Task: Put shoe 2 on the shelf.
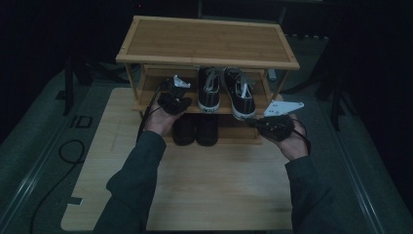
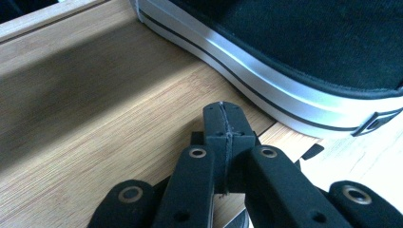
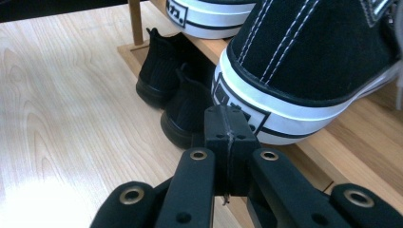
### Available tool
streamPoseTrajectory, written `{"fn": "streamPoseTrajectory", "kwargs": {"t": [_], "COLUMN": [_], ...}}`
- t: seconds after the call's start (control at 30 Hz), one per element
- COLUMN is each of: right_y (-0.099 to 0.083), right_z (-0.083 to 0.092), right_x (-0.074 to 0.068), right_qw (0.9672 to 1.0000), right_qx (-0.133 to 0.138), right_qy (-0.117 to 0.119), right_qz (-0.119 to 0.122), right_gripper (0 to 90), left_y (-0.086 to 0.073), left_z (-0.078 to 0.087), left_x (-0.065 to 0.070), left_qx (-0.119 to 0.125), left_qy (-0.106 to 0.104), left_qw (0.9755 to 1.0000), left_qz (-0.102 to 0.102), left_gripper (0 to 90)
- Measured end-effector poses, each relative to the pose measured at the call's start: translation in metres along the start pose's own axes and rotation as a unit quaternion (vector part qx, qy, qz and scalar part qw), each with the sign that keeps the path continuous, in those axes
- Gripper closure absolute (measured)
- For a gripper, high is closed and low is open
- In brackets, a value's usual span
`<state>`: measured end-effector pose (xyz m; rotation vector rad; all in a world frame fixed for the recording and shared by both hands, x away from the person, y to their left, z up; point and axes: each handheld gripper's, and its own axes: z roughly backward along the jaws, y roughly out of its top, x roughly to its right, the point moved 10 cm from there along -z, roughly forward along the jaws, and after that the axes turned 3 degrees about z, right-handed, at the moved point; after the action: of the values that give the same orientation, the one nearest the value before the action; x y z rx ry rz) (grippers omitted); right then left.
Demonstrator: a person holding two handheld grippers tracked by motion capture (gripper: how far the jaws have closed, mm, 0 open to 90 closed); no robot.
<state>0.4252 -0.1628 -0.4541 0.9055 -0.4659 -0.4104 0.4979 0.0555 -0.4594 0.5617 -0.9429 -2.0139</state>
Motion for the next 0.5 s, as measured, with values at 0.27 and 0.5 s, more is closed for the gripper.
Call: {"fn": "streamPoseTrajectory", "kwargs": {"t": [0.27, 0.5], "right_y": [0.010, 0.017], "right_z": [-0.011, -0.017], "right_x": [-0.003, -0.005], "right_qw": [1.0000, 0.9999], "right_qx": [0.003, 0.008], "right_qy": [-0.006, -0.010], "right_qz": [0.000, -0.002], "right_gripper": [90.0, 90.0], "left_y": [0.000, 0.000], "left_z": [0.000, 0.000], "left_x": [0.000, 0.000], "left_qx": [0.000, 0.000], "left_qy": [0.000, -0.002], "left_qw": [1.0000, 1.0000], "left_qz": [-0.001, 0.000], "left_gripper": [90.0, 90.0]}}
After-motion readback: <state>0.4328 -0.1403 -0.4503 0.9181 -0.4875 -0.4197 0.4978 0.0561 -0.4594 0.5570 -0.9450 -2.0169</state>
